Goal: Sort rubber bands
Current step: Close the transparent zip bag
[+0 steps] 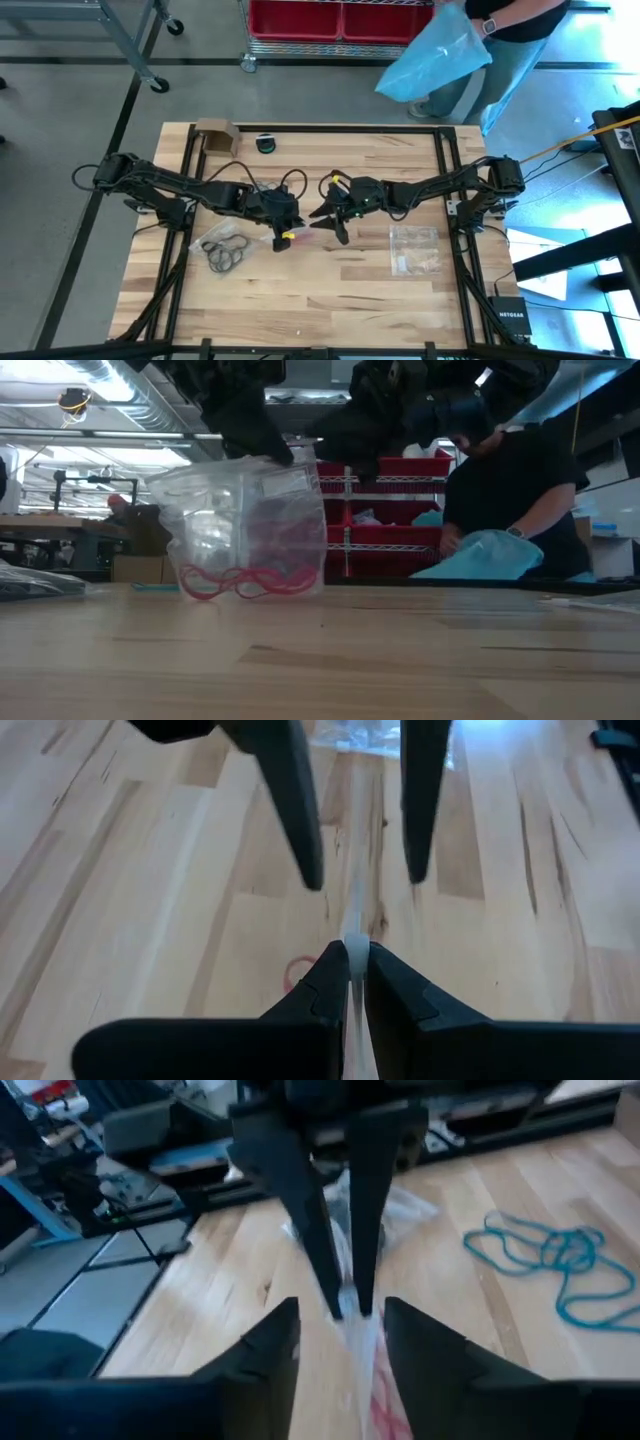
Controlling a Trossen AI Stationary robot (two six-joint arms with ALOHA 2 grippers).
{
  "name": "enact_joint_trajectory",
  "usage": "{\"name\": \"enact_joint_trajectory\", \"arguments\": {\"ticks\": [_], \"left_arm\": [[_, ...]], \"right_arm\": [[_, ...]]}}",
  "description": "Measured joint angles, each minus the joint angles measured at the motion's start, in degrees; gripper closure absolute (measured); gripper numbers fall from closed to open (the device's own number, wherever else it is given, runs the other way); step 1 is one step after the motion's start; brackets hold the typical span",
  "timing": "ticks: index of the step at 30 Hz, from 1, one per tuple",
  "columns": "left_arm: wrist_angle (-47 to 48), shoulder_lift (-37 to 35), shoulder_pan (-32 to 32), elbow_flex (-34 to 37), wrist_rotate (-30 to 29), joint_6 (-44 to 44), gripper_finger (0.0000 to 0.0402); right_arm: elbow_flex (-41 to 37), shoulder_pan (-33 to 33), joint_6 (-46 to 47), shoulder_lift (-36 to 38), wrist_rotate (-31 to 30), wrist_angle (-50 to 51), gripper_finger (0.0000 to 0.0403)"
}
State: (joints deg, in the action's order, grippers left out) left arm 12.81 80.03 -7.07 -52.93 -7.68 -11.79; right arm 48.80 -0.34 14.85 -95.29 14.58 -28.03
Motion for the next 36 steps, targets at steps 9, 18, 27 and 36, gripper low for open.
{"name": "enact_joint_trajectory", "arguments": {"ticks": [9, 18, 27, 36], "left_arm": [[-2.5, 0.0, 0.1, 0.0, 0.0, 0.3, 0.0386], [-2.7, 0.0, 0.9, 0.0, 0.0, 0.2, 0.0386], [-3.1, -0.2, 1.8, 0.0, -0.4, -1.3, 0.0352], [0.5, -4.0, 4.4, 0.0, 2.0, -5.2, 0.0275]], "right_arm": [[0.1, 0.0, -1.5, -0.1, -3.0, -0.1, 0.0298], [0.1, 0.0, -3.3, -0.2, -2.3, 1.6, 0.0389], [0.1, 0.0, -5.1, -0.2, -3.6, 1.3, 0.0401], [0.1, 0.0, -5.3, -0.2, -3.6, 1.2, 0.0402]]}}
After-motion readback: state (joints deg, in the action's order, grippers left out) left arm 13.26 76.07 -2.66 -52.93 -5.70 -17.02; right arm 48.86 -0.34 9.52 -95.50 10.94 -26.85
